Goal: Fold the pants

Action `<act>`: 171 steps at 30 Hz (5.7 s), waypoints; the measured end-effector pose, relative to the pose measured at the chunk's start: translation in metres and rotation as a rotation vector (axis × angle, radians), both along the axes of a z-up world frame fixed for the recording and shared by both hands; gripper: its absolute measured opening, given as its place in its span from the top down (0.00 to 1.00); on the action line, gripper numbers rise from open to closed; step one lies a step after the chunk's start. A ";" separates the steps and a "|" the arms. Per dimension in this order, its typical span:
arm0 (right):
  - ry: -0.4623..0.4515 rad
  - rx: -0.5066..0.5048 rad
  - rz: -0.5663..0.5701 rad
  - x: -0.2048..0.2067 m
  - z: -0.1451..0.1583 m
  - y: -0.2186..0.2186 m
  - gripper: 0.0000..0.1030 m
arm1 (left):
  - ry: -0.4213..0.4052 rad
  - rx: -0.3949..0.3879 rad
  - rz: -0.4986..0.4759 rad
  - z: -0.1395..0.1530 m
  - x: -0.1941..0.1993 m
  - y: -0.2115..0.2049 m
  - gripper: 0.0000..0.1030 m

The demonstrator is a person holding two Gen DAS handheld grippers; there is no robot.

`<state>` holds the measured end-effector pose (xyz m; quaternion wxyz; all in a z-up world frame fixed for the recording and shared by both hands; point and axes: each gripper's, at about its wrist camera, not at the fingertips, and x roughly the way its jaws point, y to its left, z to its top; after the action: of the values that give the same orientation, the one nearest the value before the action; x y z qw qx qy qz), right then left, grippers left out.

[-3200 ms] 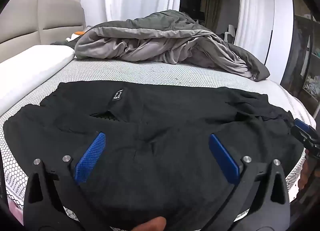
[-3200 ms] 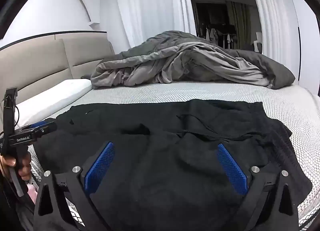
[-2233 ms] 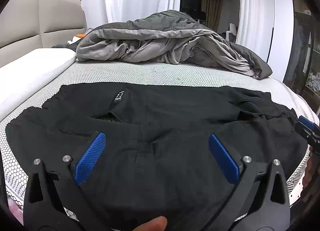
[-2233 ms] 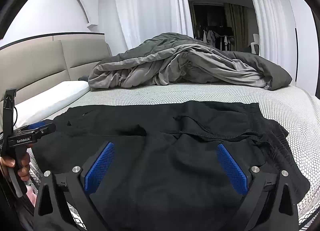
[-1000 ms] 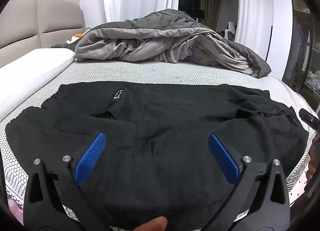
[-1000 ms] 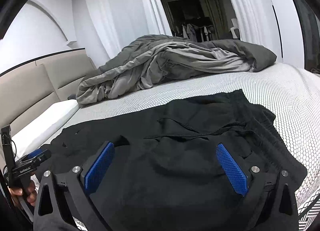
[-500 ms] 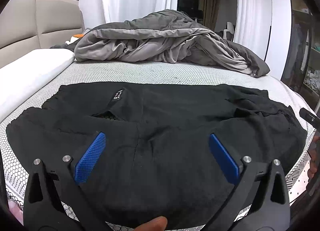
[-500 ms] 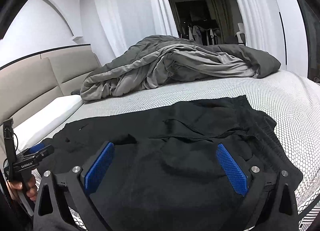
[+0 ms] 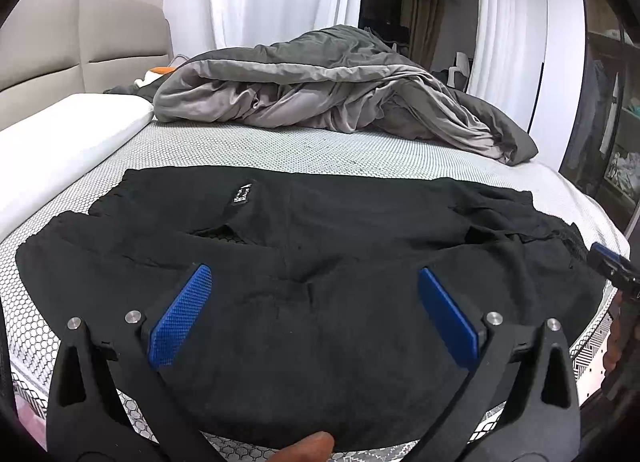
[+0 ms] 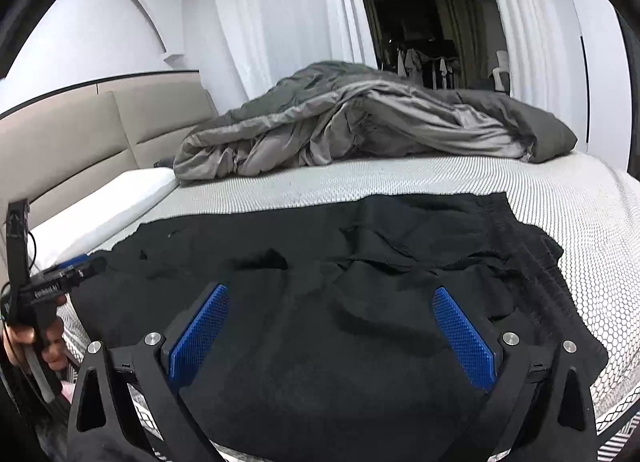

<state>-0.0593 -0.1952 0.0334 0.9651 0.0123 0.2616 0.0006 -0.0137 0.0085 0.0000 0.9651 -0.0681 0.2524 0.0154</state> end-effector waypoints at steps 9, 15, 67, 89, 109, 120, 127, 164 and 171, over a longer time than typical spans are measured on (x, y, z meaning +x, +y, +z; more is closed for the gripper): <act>0.066 -0.030 0.000 0.000 0.005 -0.020 0.00 | 0.020 0.025 0.040 0.010 0.009 0.013 0.01; 0.134 -0.027 -0.052 -0.006 0.011 -0.046 0.05 | 0.020 0.000 0.083 0.015 0.008 0.030 0.01; 0.135 0.401 -0.486 -0.037 -0.024 -0.202 0.85 | 0.263 -0.263 0.532 -0.049 -0.084 0.282 0.99; 0.251 0.390 -0.269 0.130 0.041 -0.234 0.02 | 0.190 -0.183 0.356 0.022 -0.065 0.211 0.01; 0.423 0.263 -0.256 0.261 0.000 -0.258 0.95 | 0.248 -0.231 0.439 -0.006 -0.030 0.242 0.01; 0.241 0.291 -0.270 0.166 0.044 -0.267 0.43 | 0.245 -0.261 0.512 -0.007 -0.052 0.262 0.01; 0.144 0.415 -0.196 0.030 0.041 -0.213 0.25 | 0.245 -0.386 0.506 -0.035 -0.072 0.275 0.01; 0.162 0.539 -0.439 -0.062 -0.046 -0.217 0.66 | 0.296 -0.364 0.577 -0.054 -0.055 0.294 0.82; 0.071 0.528 -0.461 -0.089 -0.028 -0.221 0.52 | 0.276 -0.406 0.597 -0.051 -0.074 0.308 0.62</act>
<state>-0.1479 -0.4160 0.0056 0.8937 0.3201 0.2762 -0.1499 -0.0881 0.3164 -0.0507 0.8420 -0.3256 0.3468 0.2546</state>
